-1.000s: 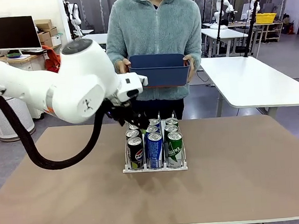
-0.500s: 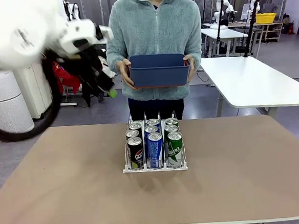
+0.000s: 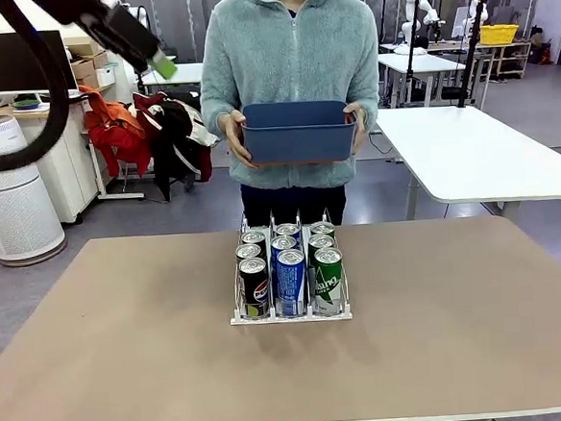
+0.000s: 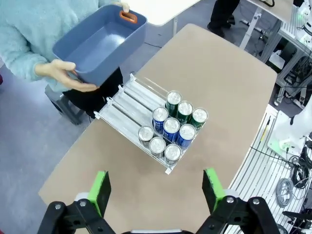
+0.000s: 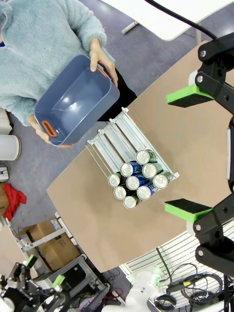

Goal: Fill the beverage cans into the dispenser.
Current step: Place the picked Pepsi coke in the line of the Automatic Can Dispenser with the same cans.

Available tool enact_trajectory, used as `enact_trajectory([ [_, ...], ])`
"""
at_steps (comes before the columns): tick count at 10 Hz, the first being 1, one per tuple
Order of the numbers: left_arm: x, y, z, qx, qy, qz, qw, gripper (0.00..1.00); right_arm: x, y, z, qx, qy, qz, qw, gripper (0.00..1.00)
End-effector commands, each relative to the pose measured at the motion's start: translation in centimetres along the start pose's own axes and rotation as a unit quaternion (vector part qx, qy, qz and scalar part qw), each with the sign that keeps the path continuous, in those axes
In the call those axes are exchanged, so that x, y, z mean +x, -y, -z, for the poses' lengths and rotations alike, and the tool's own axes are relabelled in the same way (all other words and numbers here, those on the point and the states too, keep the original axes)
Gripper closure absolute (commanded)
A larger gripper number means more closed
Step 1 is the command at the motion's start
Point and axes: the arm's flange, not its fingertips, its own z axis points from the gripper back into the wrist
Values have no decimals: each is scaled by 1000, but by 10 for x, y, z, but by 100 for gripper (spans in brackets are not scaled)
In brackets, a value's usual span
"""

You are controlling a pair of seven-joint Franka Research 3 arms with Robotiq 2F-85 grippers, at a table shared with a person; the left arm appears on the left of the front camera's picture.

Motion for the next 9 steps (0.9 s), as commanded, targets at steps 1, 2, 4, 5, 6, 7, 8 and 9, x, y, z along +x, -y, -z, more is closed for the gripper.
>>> enact_trajectory([
  [1, 15, -14, -16, -5, -9, -5, 1000, 0, 0, -1, 0, 0, 0, 0, 1000, 0],
  [2, 18, -11, -24, 3, -16, -5, 1000, 0, 0, -1, 0, 0, 0, 0, 1000, 0],
  [4, 16, -2, -26, 13, -44, 2, 999, 0, 0, -1, 0, 0, 0, 0, 1000, 0],
  [5, 18, -8, -29, 7, -10, -1, 1000, 0, 0, -1, 0, 0, 0, 0, 1000, 0],
  [6, 18, -8, -29, 7, -10, -1, 1000, 0, 0, -1, 0, 0, 0, 0, 1000, 0],
  [7, 18, -8, -29, 7, -10, -1, 1000, 0, 0, -1, 0, 0, 0, 0, 1000, 0],
  [8, 18, -8, -29, 7, -10, -1, 1000, 0, 0, -1, 0, 0, 0, 0, 1000, 0],
  [9, 18, -8, -29, 7, -10, -1, 1000, 0, 0, -1, 0, 0, 0, 0, 1000, 0],
])
